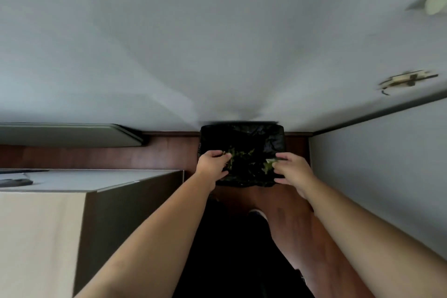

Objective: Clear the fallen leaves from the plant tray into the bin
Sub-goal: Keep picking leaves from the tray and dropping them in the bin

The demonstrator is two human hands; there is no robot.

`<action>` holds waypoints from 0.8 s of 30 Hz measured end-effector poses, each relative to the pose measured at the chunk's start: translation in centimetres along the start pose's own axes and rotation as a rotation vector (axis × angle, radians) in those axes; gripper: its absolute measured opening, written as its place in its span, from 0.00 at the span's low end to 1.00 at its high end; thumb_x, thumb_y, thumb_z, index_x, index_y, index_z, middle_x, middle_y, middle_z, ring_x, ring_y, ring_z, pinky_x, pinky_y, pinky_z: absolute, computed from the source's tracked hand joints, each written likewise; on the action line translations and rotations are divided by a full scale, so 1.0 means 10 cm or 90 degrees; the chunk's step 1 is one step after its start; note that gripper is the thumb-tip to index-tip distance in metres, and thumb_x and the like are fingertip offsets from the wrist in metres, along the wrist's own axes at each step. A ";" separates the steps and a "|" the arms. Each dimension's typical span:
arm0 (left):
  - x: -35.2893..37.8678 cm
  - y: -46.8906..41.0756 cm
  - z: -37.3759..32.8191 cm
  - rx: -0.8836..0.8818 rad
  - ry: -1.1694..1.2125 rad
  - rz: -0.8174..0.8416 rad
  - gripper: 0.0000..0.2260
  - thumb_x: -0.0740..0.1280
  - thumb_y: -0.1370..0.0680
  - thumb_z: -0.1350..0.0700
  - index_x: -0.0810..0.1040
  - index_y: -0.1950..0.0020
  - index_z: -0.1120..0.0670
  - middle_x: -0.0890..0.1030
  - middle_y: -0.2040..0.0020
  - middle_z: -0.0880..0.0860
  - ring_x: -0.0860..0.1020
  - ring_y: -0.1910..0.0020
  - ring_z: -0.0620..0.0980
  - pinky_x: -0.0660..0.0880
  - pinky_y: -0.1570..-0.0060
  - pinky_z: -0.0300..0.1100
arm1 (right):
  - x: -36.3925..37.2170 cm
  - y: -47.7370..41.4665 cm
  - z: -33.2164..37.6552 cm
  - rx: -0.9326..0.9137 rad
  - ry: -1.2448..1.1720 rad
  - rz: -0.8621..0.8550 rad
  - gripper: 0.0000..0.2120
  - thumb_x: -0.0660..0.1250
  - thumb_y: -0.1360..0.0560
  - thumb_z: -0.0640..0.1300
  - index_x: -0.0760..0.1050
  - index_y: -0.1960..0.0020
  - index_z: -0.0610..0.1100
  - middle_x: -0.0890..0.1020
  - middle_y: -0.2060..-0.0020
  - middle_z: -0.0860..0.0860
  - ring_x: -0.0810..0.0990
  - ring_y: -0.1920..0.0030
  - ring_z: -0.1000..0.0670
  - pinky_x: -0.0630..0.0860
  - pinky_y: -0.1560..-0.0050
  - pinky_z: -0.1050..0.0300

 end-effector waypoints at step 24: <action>-2.03 3.38 0.22 0.392 -0.083 -0.416 0.08 0.61 0.28 0.61 0.80 0.55 0.55 0.80 0.60 0.55 0.75 0.61 0.50 0.71 0.60 0.40 | 1.88 2.65 1.53 -0.567 0.450 0.268 0.07 0.65 0.28 0.33 0.79 0.53 0.38 0.80 0.69 0.47 0.79 0.64 0.45 0.76 0.54 0.51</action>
Point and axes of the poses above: each hand's wrist, its own y-axis away from the middle knuckle, its own x-axis out of the palm, z = x × y, the point moved 4 cm from there along -y, towards the middle knuckle
